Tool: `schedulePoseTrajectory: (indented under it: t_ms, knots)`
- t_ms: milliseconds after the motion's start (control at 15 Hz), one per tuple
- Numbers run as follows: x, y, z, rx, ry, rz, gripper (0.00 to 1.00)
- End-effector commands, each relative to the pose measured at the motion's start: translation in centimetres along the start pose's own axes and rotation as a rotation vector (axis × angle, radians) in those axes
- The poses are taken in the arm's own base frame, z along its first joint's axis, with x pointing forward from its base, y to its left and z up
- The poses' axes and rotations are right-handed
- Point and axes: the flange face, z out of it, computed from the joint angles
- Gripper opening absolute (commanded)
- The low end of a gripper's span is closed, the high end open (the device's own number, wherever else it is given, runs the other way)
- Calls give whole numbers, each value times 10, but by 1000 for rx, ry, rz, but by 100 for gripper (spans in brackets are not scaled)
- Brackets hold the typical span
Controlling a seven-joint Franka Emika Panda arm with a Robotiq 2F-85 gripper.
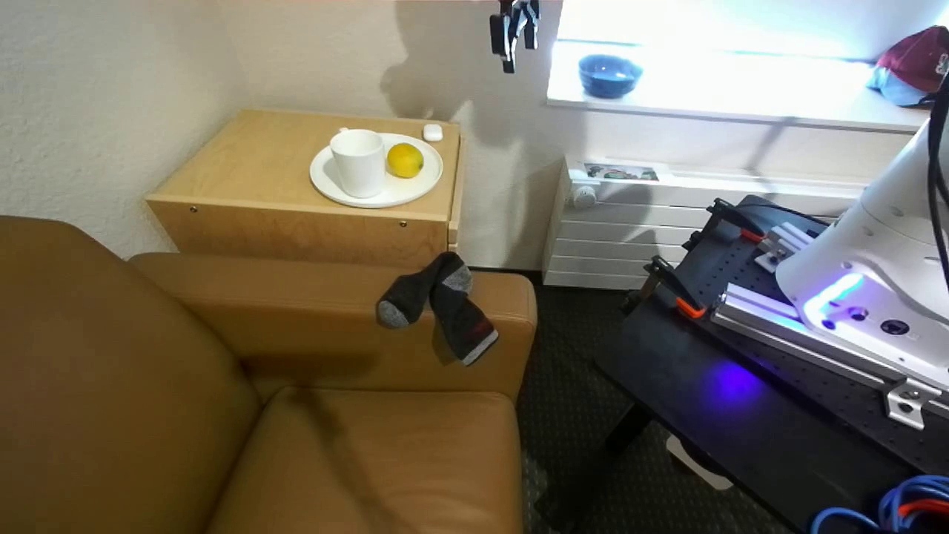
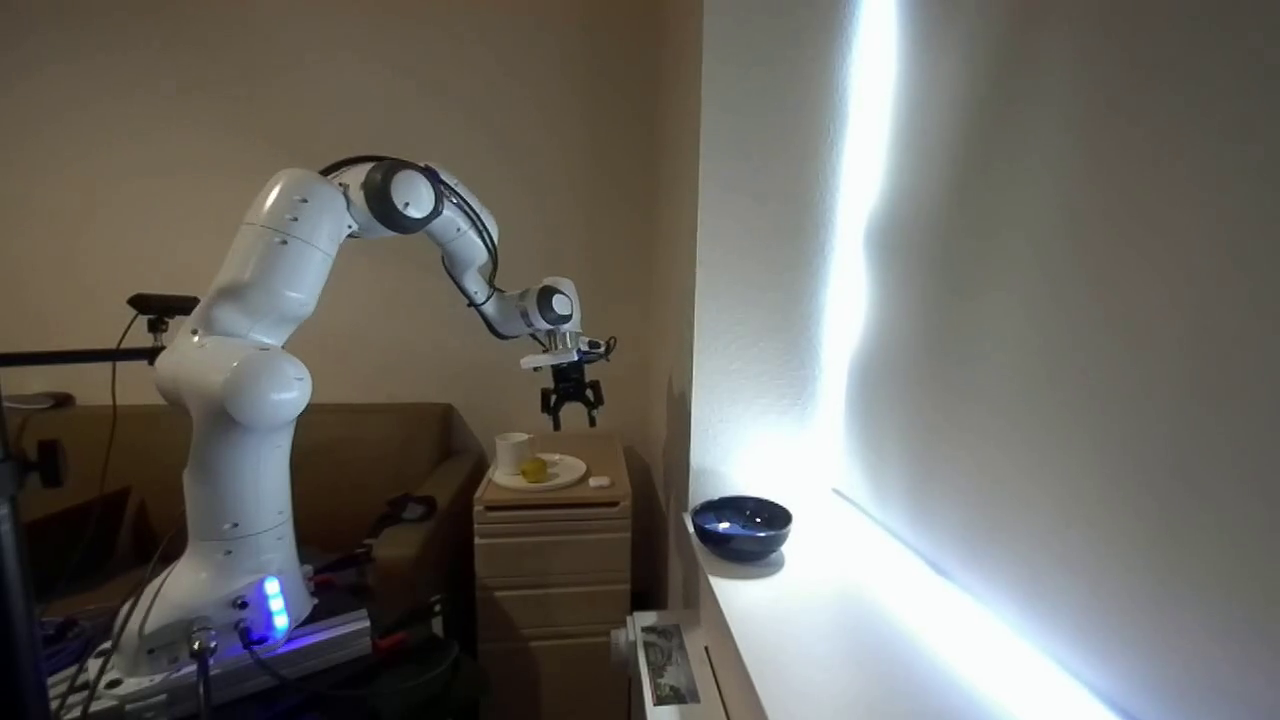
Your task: Open the sliding tray then put the white case and lemon on it
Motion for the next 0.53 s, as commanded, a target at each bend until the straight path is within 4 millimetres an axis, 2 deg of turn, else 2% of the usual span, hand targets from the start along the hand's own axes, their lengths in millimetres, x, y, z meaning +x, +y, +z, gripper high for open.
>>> schedulePoseTrajectory:
  t_ms: [0, 267, 467]
  knots:
    - [5, -2, 5, 0, -12, 7, 100]
    - [10, 1, 5, -3, -15, 16, 100]
    - [21, -6, 46, 165, -35, 73, 100]
